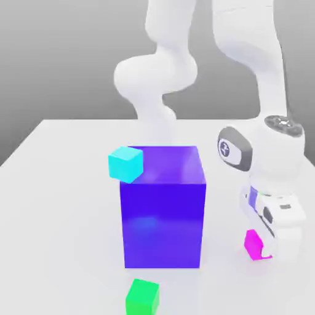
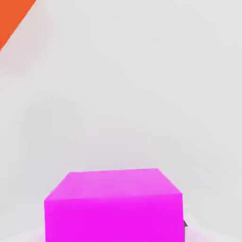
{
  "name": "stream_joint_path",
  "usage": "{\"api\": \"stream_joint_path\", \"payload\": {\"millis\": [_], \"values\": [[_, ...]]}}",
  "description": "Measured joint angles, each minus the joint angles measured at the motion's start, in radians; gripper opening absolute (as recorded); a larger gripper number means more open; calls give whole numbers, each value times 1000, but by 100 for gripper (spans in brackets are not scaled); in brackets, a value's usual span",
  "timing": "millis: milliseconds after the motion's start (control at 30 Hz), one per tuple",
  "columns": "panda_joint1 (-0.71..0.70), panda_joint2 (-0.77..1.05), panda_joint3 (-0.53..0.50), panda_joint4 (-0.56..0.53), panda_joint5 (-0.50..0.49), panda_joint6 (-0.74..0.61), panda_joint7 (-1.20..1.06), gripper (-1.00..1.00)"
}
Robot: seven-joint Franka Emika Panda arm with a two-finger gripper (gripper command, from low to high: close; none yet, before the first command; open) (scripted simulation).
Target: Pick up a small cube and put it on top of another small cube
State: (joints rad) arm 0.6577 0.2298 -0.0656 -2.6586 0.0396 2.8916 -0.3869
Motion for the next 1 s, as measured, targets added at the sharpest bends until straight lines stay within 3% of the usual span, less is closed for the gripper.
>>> {"api": "stream_joint_path", "payload": {"millis": [133, 433, 1000], "values": [[-7, -87, -10, -13, -10, -78, -14, -100], [-226, -118, -153, 206, -36, -178, -387, -100], [-422, -89, -206, 201, 15, -292, -1039, -100]]}}
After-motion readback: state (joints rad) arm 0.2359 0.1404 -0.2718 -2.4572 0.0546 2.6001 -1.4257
